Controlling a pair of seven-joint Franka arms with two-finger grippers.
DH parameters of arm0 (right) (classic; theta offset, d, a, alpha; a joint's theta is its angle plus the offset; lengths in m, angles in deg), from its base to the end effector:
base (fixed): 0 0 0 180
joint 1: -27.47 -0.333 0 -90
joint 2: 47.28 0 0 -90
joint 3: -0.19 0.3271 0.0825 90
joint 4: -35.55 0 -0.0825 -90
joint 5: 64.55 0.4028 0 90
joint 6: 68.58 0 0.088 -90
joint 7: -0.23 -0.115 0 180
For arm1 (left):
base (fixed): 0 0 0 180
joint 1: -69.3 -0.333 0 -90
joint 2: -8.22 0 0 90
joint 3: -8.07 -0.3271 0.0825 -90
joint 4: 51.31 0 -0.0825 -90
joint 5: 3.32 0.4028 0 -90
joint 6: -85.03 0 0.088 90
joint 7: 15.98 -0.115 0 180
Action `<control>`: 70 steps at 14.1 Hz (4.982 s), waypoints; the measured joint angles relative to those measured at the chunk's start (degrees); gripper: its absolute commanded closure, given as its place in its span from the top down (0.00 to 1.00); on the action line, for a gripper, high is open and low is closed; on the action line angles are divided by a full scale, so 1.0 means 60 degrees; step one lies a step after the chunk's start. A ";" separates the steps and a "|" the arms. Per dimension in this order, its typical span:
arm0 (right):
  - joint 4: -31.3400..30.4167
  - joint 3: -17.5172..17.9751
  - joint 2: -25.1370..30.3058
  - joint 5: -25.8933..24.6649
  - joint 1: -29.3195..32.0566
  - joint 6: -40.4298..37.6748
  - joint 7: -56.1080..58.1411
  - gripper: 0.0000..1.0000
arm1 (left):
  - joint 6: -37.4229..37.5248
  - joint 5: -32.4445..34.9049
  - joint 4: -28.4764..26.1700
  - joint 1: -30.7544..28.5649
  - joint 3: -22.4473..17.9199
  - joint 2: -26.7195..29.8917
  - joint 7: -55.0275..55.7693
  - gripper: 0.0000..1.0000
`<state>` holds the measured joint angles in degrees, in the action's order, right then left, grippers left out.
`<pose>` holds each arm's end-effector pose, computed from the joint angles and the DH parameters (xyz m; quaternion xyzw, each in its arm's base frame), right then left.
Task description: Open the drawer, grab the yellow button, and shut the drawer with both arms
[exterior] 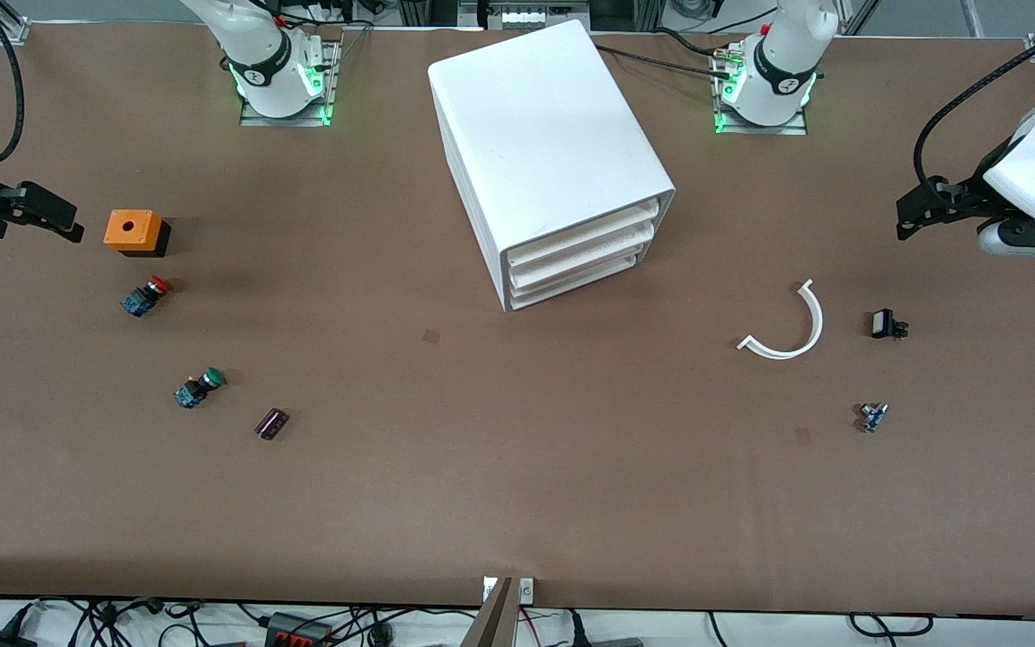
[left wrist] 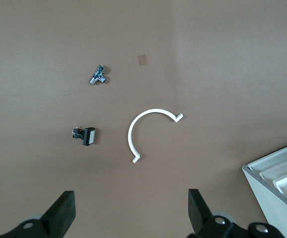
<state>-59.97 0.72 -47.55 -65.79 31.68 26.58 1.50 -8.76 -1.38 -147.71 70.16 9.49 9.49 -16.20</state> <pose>0.5785 -0.0395 0.5852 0.9997 -0.0200 -0.0060 0.0105 0.5688 -0.0191 0.5910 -0.9995 0.0231 0.0114 0.0174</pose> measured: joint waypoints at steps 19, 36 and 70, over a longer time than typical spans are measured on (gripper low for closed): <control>-0.0008 0.0000 -0.0028 0.0000 0.0003 -0.0003 0.0005 1.00 | 0.0212 0.0000 -0.0001 0.0012 0.0004 -0.0009 0.0000 1.00; -0.0035 0.0075 -0.0367 0.0008 -0.0119 0.0057 0.0053 1.00 | 0.1739 -0.5135 0.0222 0.1039 -0.0086 -0.2665 -0.3240 1.00; 0.2524 0.0198 -0.3665 0.1629 -0.5485 0.2408 -0.3343 1.00 | 0.1173 -1.1206 -0.2383 0.1161 0.0564 -0.5077 -0.8540 0.04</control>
<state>-44.82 1.91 -69.54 -56.01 -1.24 41.03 -18.56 -1.72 -68.62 -162.01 77.12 12.88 -20.97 -67.44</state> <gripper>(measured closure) 0.000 0.890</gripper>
